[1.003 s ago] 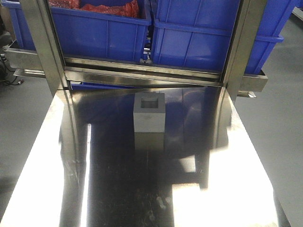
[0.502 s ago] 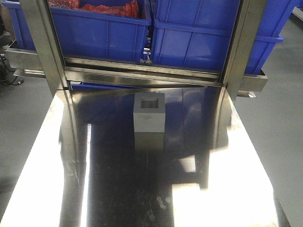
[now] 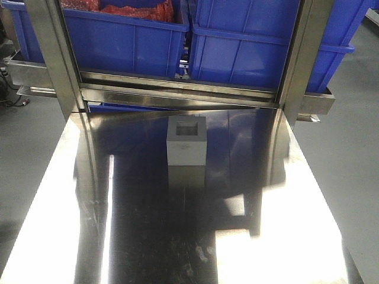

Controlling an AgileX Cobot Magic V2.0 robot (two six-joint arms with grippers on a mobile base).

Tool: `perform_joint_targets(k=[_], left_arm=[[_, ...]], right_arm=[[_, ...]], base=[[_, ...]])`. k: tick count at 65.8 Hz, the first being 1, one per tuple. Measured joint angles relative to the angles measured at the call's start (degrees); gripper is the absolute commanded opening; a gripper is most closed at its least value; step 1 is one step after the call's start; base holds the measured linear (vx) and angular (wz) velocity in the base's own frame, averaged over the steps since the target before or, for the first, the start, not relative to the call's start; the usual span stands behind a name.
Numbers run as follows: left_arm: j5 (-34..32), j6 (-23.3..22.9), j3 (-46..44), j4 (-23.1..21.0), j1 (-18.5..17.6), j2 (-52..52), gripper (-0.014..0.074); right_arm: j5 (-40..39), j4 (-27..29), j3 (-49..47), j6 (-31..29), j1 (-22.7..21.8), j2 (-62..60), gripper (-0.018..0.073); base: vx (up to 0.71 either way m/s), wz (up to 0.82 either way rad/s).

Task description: Sort gray base to blue bin

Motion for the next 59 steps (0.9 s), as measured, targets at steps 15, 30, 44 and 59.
perform_joint_targets(k=[15, 30, 44, 59], left_arm=[[-5.2, 4.8, -11.2, -3.3, -3.6, 17.1, 0.0611], [-5.9, 9.0, -22.1, -3.6, -10.7, 33.4, 0.0611], [-1.9, 9.9, -33.2, -3.6, -17.6, 47.5, 0.0610], [4.8, 2.8, -49.0, -3.7, -23.0, 62.6, 0.0608]], right_arm=[[0.0, 0.0, 0.0, 0.0, 0.0, 0.0, -0.0005], [0.0, 0.0, 0.0, 0.0, 0.0, 0.0, -0.0005], [0.0, 0.0, 0.0, 0.0, 0.0, 0.0, -0.0005], [0.0, 0.0, 0.0, 0.0, 0.0, 0.0, -0.0005]], base=[[0.00, 0.00], [0.00, 0.00], [0.00, 0.00], [0.00, 0.00]])
